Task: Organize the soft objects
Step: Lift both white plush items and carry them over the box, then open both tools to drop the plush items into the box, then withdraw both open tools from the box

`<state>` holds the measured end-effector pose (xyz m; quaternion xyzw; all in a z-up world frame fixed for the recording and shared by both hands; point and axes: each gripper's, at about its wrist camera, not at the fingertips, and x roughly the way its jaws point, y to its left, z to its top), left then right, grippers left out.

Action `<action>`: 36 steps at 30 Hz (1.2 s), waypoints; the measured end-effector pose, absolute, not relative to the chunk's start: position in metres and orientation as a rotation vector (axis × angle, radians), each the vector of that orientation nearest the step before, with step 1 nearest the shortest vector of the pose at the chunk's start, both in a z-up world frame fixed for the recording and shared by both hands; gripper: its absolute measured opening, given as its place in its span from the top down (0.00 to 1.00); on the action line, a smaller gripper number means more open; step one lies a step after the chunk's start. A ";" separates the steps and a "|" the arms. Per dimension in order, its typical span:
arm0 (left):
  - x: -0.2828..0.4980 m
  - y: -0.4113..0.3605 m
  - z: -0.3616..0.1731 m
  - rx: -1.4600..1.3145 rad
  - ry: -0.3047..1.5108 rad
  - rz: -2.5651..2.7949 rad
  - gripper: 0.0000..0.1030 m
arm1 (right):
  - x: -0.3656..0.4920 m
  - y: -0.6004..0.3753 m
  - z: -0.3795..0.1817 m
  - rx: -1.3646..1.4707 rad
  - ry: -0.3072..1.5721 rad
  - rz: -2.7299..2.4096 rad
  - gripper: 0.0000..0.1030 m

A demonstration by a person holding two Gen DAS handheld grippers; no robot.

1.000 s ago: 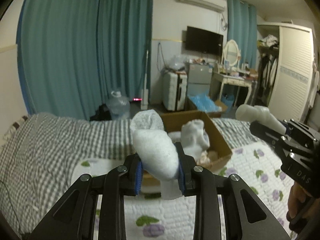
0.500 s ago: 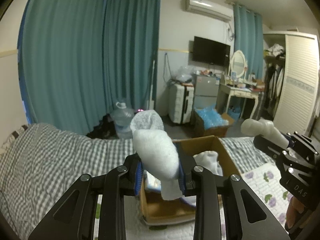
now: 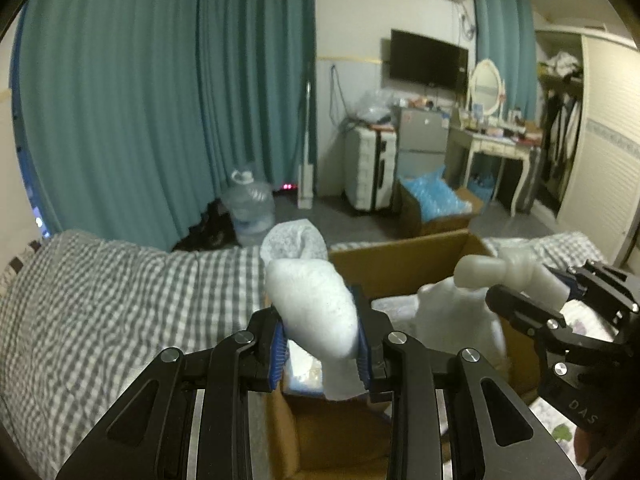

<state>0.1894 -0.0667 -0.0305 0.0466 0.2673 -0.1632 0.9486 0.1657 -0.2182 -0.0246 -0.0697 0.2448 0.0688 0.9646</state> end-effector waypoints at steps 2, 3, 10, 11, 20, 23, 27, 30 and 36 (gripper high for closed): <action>0.197 -0.072 -0.039 0.115 0.568 -0.328 0.73 | 0.175 -0.218 -0.032 -0.143 0.525 0.130 0.68; 0.200 -0.074 -0.043 0.126 0.582 -0.322 0.73 | 0.180 -0.219 -0.036 -0.142 0.538 0.125 0.68; 0.215 -0.091 -0.069 0.160 0.701 -0.303 0.73 | 0.203 -0.235 -0.054 -0.094 0.649 0.089 0.68; 0.217 -0.093 -0.073 0.166 0.716 -0.300 0.73 | 0.204 -0.236 -0.056 -0.089 0.661 0.086 0.68; 0.219 -0.097 -0.079 0.163 0.773 -0.306 0.67 | 0.199 -0.235 -0.055 -0.075 0.662 0.088 0.64; 0.221 -0.094 -0.077 0.117 0.805 -0.316 0.65 | 0.195 -0.232 -0.051 -0.073 0.661 0.100 0.62; 0.216 -0.090 -0.066 0.094 0.796 -0.301 0.56 | 0.183 -0.230 -0.039 -0.092 0.629 0.094 0.54; 0.206 -0.085 -0.052 0.084 0.748 -0.267 0.33 | 0.172 -0.235 -0.025 -0.076 0.586 0.087 0.46; 0.181 -0.076 -0.018 0.083 0.636 -0.245 0.31 | 0.146 -0.236 0.004 -0.065 0.515 0.068 0.42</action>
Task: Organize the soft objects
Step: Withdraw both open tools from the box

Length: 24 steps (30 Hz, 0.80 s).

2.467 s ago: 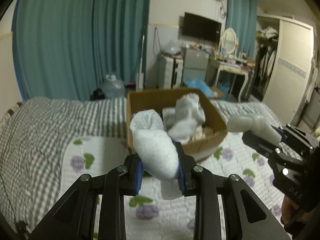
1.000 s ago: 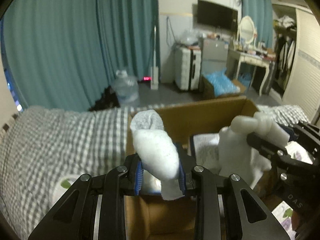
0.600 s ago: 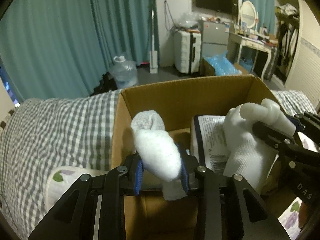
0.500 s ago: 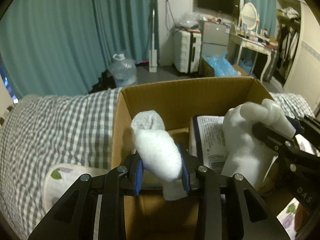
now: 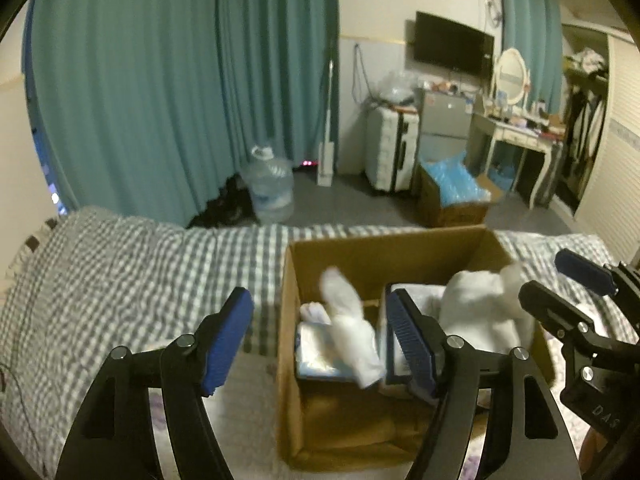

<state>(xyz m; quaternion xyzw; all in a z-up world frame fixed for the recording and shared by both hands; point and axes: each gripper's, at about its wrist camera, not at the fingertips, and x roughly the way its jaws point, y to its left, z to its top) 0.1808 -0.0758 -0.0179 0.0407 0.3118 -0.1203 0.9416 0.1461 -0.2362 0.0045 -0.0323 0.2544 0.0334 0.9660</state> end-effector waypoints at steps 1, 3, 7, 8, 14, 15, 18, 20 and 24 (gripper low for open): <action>0.180 -0.075 -0.015 0.081 0.633 -0.248 0.31 | 0.142 -0.236 0.009 -0.064 0.506 0.066 0.41; 0.174 -0.071 -0.006 0.073 0.623 -0.249 0.31 | 0.133 -0.235 0.018 -0.060 0.484 0.060 0.38; 0.159 -0.062 0.011 0.057 0.589 -0.240 0.31 | 0.113 -0.232 0.036 -0.069 0.437 0.045 0.34; 0.154 -0.059 0.016 0.052 0.578 -0.237 0.31 | 0.108 -0.231 0.042 -0.069 0.424 0.043 0.31; 0.126 -0.042 0.041 0.031 0.506 -0.216 0.30 | 0.076 -0.223 0.065 -0.067 0.359 0.045 0.22; 0.122 -0.040 0.045 0.031 0.493 -0.214 0.30 | 0.070 -0.221 0.068 -0.069 0.347 0.042 0.19; 0.108 -0.034 0.054 0.028 0.458 -0.205 0.29 | 0.053 -0.220 0.075 -0.064 0.317 0.033 0.18; 0.098 -0.030 0.059 0.024 0.439 -0.196 0.09 | 0.041 -0.221 0.079 -0.047 0.303 0.030 0.13; 0.076 -0.021 0.066 -0.001 0.377 -0.165 0.08 | 0.025 -0.220 0.082 -0.016 0.286 0.039 0.09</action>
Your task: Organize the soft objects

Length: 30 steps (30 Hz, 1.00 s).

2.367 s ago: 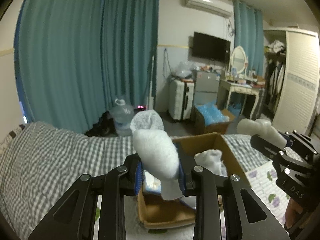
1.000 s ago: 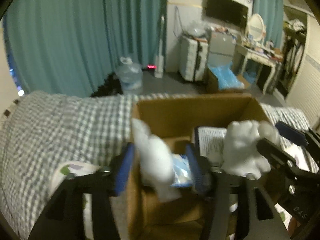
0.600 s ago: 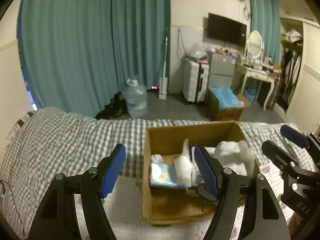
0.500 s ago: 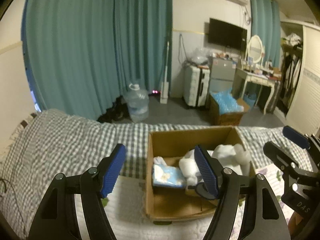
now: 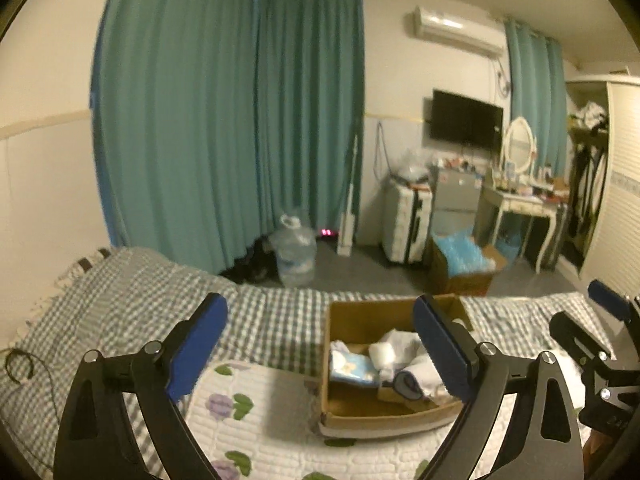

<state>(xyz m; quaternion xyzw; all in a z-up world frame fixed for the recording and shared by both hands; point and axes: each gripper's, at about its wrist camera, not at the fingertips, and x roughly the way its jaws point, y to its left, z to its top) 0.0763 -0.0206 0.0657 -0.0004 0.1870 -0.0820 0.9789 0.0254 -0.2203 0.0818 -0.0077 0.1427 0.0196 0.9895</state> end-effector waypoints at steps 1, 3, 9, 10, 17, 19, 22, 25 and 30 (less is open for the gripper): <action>0.073 -0.020 0.066 0.005 0.365 -0.164 0.08 | 0.023 -0.219 0.083 -0.019 0.286 0.038 0.09; 0.065 -0.019 0.066 0.022 0.347 -0.165 0.08 | 0.017 -0.217 0.083 -0.027 0.280 0.037 0.08; 0.049 -0.014 0.048 0.019 0.354 -0.184 0.08 | -0.004 -0.209 0.071 -0.016 0.274 0.061 0.00; 0.048 -0.014 0.044 0.009 0.366 -0.189 0.08 | -0.006 -0.209 0.068 -0.017 0.275 0.063 0.00; 0.042 -0.022 0.017 0.040 0.398 -0.177 0.08 | -0.020 -0.196 0.043 -0.081 0.281 0.053 0.00; 0.042 -0.023 0.012 0.050 0.400 -0.172 0.08 | -0.019 -0.197 0.036 -0.085 0.290 0.047 0.00; 0.044 -0.023 0.003 0.060 0.408 -0.172 0.08 | -0.018 -0.202 0.026 -0.065 0.308 0.038 0.00; 0.048 -0.022 -0.007 0.067 0.422 -0.164 0.08 | -0.014 -0.205 0.017 -0.035 0.329 0.031 0.00; 0.052 -0.020 -0.016 0.066 0.446 -0.151 0.08 | -0.008 -0.205 0.007 -0.029 0.347 0.016 0.00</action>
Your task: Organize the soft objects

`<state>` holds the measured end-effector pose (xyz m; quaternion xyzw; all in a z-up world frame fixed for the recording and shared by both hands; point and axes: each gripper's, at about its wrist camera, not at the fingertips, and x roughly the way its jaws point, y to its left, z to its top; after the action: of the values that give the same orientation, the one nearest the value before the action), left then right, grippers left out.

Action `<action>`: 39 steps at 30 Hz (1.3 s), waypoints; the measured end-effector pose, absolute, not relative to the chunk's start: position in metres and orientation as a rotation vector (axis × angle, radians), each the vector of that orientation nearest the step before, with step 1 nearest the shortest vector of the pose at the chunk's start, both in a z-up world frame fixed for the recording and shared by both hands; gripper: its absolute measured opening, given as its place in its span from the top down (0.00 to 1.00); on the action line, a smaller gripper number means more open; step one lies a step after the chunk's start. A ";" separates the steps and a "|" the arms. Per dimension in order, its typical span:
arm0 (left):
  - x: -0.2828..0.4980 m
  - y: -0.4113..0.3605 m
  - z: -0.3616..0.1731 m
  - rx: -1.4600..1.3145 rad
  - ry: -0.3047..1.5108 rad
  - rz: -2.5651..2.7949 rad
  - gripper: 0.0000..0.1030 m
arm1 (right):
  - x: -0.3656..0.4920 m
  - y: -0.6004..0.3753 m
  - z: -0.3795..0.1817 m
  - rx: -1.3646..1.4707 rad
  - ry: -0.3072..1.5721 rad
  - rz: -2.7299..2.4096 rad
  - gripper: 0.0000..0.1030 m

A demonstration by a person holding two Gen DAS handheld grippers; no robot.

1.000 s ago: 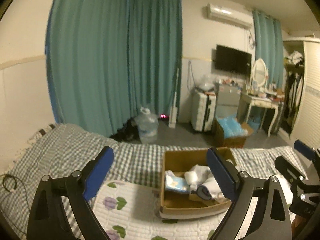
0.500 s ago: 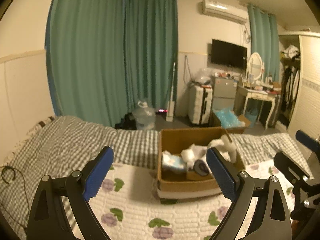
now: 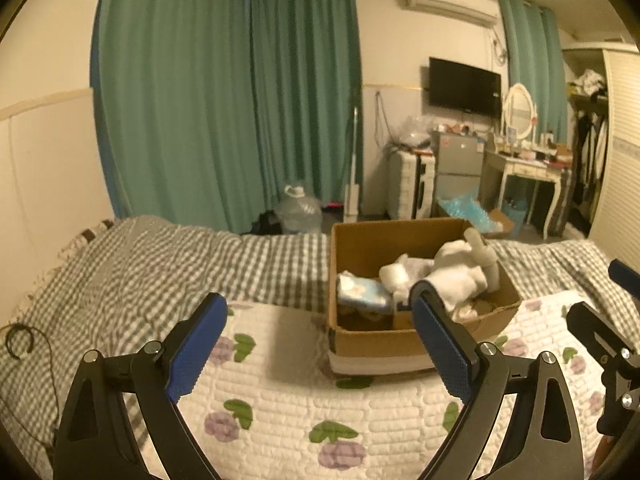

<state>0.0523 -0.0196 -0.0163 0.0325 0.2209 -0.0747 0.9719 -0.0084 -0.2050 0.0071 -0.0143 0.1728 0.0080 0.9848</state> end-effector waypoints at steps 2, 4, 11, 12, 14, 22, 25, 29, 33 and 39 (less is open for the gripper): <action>0.054 -0.018 -0.019 0.058 0.453 -0.147 0.08 | -0.005 -0.206 0.005 -0.026 0.352 0.015 0.00; 0.055 -0.017 -0.021 0.054 0.460 -0.146 0.08 | -0.004 -0.205 0.004 -0.023 0.356 0.012 0.00; 0.057 -0.017 -0.025 0.053 0.471 -0.149 0.08 | -0.001 -0.201 0.001 -0.029 0.361 0.008 0.00; 0.057 -0.017 -0.025 0.052 0.471 -0.149 0.08 | -0.001 -0.201 0.001 -0.028 0.364 0.008 0.00; 0.057 -0.016 -0.025 0.047 0.474 -0.149 0.08 | -0.001 -0.200 0.000 -0.029 0.369 0.007 0.00; 0.054 -0.013 -0.026 0.036 0.479 -0.148 0.08 | -0.002 -0.199 0.000 -0.029 0.370 0.004 0.00; 0.054 -0.012 -0.026 0.037 0.478 -0.150 0.08 | -0.004 -0.198 -0.001 -0.028 0.373 0.001 0.00; 0.052 -0.011 -0.026 0.037 0.475 -0.152 0.08 | -0.006 -0.198 0.000 -0.026 0.374 -0.003 0.00; 0.052 -0.012 -0.026 0.039 0.476 -0.151 0.08 | -0.007 -0.198 0.000 -0.021 0.377 -0.006 0.00; 0.050 -0.011 -0.025 0.039 0.477 -0.155 0.08 | -0.007 -0.198 0.002 -0.020 0.383 -0.006 0.00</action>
<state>0.0502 -0.0107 -0.0250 0.0194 0.2361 -0.0767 0.9685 -0.0070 -0.1981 0.0017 -0.0098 0.1904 -0.0031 0.9817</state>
